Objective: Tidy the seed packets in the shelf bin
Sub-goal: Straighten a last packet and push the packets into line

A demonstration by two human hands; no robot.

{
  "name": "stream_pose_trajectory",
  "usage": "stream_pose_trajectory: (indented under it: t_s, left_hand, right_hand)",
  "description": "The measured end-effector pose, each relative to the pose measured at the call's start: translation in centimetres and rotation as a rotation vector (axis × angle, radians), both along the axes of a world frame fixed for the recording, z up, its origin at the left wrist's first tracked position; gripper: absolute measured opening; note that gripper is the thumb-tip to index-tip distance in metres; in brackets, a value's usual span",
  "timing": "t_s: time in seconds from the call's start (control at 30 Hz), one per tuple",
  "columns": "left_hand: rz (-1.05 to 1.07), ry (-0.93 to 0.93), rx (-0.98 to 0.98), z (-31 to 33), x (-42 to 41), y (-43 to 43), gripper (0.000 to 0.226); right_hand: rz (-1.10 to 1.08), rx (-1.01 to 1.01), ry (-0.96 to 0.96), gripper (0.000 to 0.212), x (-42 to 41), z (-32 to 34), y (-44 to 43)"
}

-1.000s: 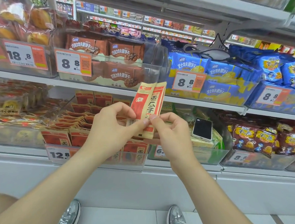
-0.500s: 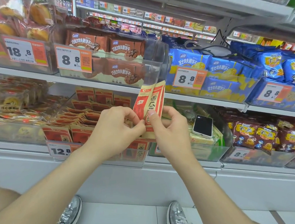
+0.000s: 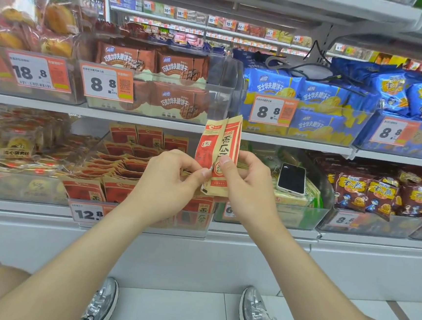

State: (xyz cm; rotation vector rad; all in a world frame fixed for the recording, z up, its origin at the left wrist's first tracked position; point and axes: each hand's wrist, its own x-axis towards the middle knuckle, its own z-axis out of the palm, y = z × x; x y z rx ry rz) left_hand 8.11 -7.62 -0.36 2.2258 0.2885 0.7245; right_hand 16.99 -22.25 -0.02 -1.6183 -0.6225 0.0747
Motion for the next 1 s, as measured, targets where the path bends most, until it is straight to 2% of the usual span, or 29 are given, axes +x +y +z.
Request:
stream_pose_trajectory:
  t_s: [0.1,0.23,0.37,0.43,0.57,0.67,0.73,0.9,1.0]
  left_hand:
    - [0.020,-0.008,0.003,0.1,-0.1,-0.2,0.016]
    - [-0.025,-0.055,-0.165,0.3,-0.3,-0.3,0.005]
    - [-0.034,-0.045,-0.238,0.3,-0.2,-0.1,0.001]
    - [-0.052,-0.053,-0.298,0.3,-0.2,-0.1,0.007]
    - [-0.049,-0.046,-0.317,0.2,-0.3,0.1,0.044]
    - [-0.055,-0.063,-0.351,0.0,-0.4,0.4,0.054]
    - [-0.052,-0.060,-0.360,0.1,-0.5,0.6,0.050]
    - [-0.019,-0.060,-0.366,0.3,-0.4,0.7,0.020]
    - [-0.035,-0.054,-0.385,0.5,-0.6,0.4,0.016]
  right_hand:
    - [0.009,0.027,0.014,0.022,-0.1,0.0,0.1]
    - [0.073,0.061,0.077,0.026,-0.1,0.2,-0.1]
    - [0.175,0.036,0.060,0.032,-0.3,0.3,-0.3]
    - [0.186,0.019,0.021,0.031,-0.3,0.4,-0.5]
    - [0.204,-0.006,-0.019,0.033,-0.3,0.4,-0.6]
    - [0.258,-0.003,-0.019,0.031,-0.3,0.5,-0.8]
    - [0.288,-0.005,-0.013,0.031,-0.3,0.5,-0.8]
    - [0.295,-0.018,-0.002,0.032,-0.2,0.3,-0.9]
    - [0.274,0.020,0.033,0.029,-0.2,0.4,-0.9]
